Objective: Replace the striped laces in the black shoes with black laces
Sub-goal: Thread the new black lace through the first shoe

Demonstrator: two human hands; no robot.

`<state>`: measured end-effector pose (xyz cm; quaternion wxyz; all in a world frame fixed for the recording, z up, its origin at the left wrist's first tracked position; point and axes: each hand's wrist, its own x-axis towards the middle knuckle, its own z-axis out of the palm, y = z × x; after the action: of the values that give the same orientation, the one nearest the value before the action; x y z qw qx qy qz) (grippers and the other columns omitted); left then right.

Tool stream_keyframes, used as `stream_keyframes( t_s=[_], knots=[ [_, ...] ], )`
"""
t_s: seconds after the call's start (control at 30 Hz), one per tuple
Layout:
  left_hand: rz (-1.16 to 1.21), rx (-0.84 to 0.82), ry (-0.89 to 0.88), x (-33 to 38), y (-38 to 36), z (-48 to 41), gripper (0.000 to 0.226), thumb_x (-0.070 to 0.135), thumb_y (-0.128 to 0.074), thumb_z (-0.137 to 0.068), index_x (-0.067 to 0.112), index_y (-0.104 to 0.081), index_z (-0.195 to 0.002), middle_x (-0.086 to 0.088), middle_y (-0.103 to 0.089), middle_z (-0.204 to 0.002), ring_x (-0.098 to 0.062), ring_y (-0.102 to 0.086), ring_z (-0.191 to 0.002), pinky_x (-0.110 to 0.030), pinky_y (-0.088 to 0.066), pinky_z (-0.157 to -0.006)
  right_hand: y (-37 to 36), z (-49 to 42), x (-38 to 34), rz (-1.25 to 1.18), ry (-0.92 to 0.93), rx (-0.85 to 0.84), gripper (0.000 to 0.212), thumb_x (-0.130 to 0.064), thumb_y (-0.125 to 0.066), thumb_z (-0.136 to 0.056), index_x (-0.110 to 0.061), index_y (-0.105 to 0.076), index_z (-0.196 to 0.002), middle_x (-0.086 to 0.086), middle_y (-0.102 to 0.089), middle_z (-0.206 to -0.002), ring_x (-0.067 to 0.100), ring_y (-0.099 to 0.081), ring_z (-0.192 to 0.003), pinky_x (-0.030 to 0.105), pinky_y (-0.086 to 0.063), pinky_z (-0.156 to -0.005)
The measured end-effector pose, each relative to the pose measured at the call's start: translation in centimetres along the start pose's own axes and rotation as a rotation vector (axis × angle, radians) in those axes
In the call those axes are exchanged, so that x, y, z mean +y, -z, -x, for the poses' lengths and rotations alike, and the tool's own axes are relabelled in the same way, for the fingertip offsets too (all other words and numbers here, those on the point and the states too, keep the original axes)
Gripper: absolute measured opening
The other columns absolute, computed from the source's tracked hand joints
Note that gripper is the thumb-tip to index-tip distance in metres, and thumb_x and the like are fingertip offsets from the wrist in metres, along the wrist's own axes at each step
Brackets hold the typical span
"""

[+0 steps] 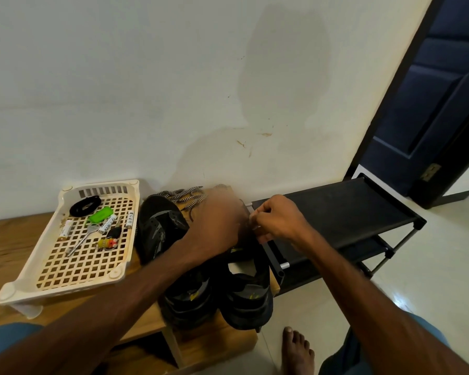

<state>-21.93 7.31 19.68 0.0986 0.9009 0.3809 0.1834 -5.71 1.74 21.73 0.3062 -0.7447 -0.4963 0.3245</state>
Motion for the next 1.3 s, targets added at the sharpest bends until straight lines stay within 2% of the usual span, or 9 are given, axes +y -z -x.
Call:
stream_keyframes(
  t_s=[0.37,0.53,0.63,0.8,0.9,1.0,1.1,1.2,1.3],
  knots=[
    [-0.111,-0.034,-0.138,-0.6,2.0,-0.5,0.024,0.027,-0.069,-0.085,0.030,-0.075,-0.109,0.012,-0.072,-0.109,-0.011,-0.064,-0.105,-0.033,-0.055,-0.087,1.0,0.5,-0.5,-0.152,-0.014,0.225,0.024,-0.007,-0.055,-0.099,0.004,-0.072,-0.088,0.018,-0.077,-0.087,0.024,-0.078,-0.076,0.041,-0.066,-0.076],
    [-0.140,-0.061,-0.162,-0.4,2.0,-0.8,0.025,0.026,-0.067,-0.087,0.027,-0.076,-0.110,0.009,-0.073,-0.111,-0.014,-0.065,-0.106,-0.035,-0.057,-0.088,2.5,0.5,-1.3,-0.901,0.016,0.076,0.016,-0.014,-0.045,-0.105,-0.004,-0.058,-0.103,0.014,-0.078,-0.094,0.026,-0.078,-0.088,0.042,-0.061,-0.088],
    [-0.152,-0.054,-0.141,-0.2,1.8,-0.8,0.025,0.029,-0.067,-0.089,0.029,-0.076,-0.112,0.011,-0.072,-0.114,-0.013,-0.065,-0.109,-0.035,-0.058,-0.088,3.1,0.4,-1.5,-1.134,0.077,0.076,0.010,-0.014,-0.054,-0.103,-0.006,-0.060,-0.100,0.001,-0.060,-0.070,0.013,-0.055,-0.058,0.027,-0.053,-0.057],
    [-0.202,-0.027,-0.114,0.1,1.7,-0.6,0.024,0.031,-0.065,-0.088,0.031,-0.076,-0.110,0.009,-0.072,-0.112,-0.017,-0.066,-0.105,-0.039,-0.059,-0.085,3.1,0.2,-0.1,0.281,0.314,0.052,0.019,-0.040,-0.068,-0.096,-0.026,-0.076,-0.105,-0.021,-0.070,-0.084,-0.004,-0.063,-0.074,0.017,-0.052,-0.068],
    [-0.218,-0.037,-0.090,0.1,1.7,-0.6,0.023,0.031,-0.065,-0.089,0.028,-0.076,-0.109,0.005,-0.073,-0.107,-0.019,-0.067,-0.101,-0.037,-0.059,-0.084,1.9,0.4,0.1,0.560,0.214,-0.202,0.020,-0.039,-0.069,-0.096,-0.025,-0.080,-0.088,-0.005,-0.071,-0.080,0.010,-0.062,-0.073,0.029,-0.052,-0.068],
    [-0.221,-0.045,-0.077,0.0,1.5,-0.6,0.023,0.028,-0.063,-0.089,0.025,-0.075,-0.109,0.002,-0.073,-0.104,-0.020,-0.067,-0.098,-0.037,-0.058,-0.082,2.6,0.6,-0.3,0.330,0.307,-0.114,0.030,-0.032,-0.068,-0.098,-0.033,-0.072,-0.069,-0.009,-0.066,-0.065,0.011,-0.055,-0.061,0.026,-0.046,-0.061],
    [-0.232,-0.060,-0.060,-0.1,1.6,-0.6,0.022,0.026,-0.063,-0.088,0.024,-0.075,-0.106,0.003,-0.073,-0.103,-0.020,-0.067,-0.097,-0.033,-0.057,-0.077,4.1,0.9,-1.0,-0.222,0.358,-0.048,0.019,-0.023,-0.064,-0.100,-0.023,-0.078,-0.088,-0.018,-0.076,-0.093,-0.008,-0.064,-0.077,0.008,-0.045,-0.064],
    [-0.199,-0.065,-0.032,-0.1,1.6,-0.6,0.021,0.024,-0.065,-0.086,0.025,-0.073,-0.105,0.005,-0.071,-0.105,-0.018,-0.066,-0.100,-0.031,-0.054,-0.077,6.5,1.2,-1.4,-1.120,0.407,-0.011,0.014,-0.025,-0.060,-0.101,-0.015,-0.069,-0.103,0.002,-0.071,-0.119,0.003,-0.055,-0.080,0.017,-0.043,-0.065],
    [-0.247,-0.035,0.029,0.3,1.5,-0.4,0.015,0.019,-0.067,-0.084,0.019,-0.066,-0.099,0.001,-0.064,-0.106,-0.021,-0.061,-0.102,-0.035,-0.054,-0.078,7.9,1.4,-0.7,-1.291,0.369,0.112,0.018,-0.029,-0.057,-0.104,-0.017,-0.067,-0.113,0.003,-0.073,-0.112,0.003,-0.050,-0.071,0.016,-0.041,-0.060]
  ],
)
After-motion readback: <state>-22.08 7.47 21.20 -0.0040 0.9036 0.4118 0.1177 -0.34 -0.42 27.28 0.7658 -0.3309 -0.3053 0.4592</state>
